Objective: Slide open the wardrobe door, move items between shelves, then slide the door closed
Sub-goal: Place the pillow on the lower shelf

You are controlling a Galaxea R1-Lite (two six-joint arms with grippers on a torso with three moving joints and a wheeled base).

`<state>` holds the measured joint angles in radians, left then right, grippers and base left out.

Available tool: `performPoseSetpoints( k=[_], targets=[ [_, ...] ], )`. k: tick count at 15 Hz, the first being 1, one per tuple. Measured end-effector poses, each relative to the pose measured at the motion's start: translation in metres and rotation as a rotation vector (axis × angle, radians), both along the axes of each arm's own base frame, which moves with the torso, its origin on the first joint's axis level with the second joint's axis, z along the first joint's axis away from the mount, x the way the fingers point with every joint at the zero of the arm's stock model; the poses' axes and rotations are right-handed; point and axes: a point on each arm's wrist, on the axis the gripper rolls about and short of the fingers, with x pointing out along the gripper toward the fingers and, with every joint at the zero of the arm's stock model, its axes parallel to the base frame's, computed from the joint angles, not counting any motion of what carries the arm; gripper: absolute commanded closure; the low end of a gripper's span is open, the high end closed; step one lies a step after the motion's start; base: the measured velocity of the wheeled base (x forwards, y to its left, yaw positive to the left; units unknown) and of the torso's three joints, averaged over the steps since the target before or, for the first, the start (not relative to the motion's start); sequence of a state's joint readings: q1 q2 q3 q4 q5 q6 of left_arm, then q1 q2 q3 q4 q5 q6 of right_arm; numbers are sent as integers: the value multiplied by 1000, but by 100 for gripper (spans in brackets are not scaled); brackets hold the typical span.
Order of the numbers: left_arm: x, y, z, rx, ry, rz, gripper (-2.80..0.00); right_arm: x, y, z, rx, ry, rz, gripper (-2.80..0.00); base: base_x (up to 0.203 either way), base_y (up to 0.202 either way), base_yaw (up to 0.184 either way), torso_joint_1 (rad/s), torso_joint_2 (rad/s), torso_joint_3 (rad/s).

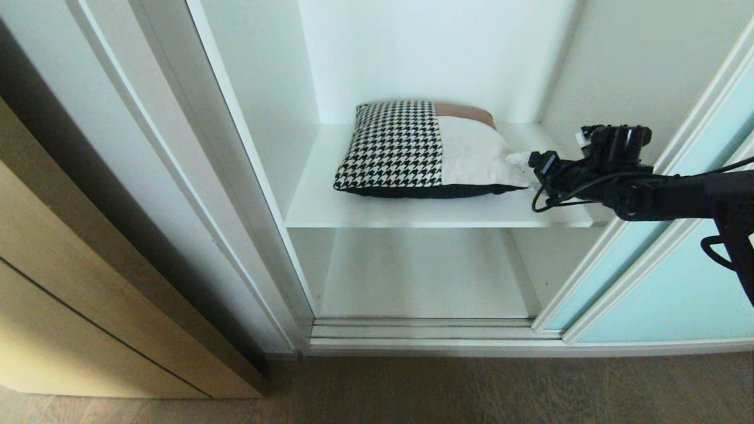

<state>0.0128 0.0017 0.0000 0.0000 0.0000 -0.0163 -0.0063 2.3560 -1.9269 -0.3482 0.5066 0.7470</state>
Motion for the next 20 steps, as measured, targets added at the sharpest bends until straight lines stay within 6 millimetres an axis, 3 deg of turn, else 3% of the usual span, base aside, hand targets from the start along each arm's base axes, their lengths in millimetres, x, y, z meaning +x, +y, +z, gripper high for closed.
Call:
performPoseSetpoints(
  k=[10,15,20],
  targets=[
    [0,0,0,0,0,0,0,12,33,-12,5,-169,66,-280,0,0,0,0,0,0],
    [0,0,0,0,0,0,0,10,34,-16,32,-71,72,-280,0,0,0,0,0,0],
    [0,0,0,0,0,0,0,11,34,-11,44,-120,78,-280,0,0,0,0,0,0]
  ],
)
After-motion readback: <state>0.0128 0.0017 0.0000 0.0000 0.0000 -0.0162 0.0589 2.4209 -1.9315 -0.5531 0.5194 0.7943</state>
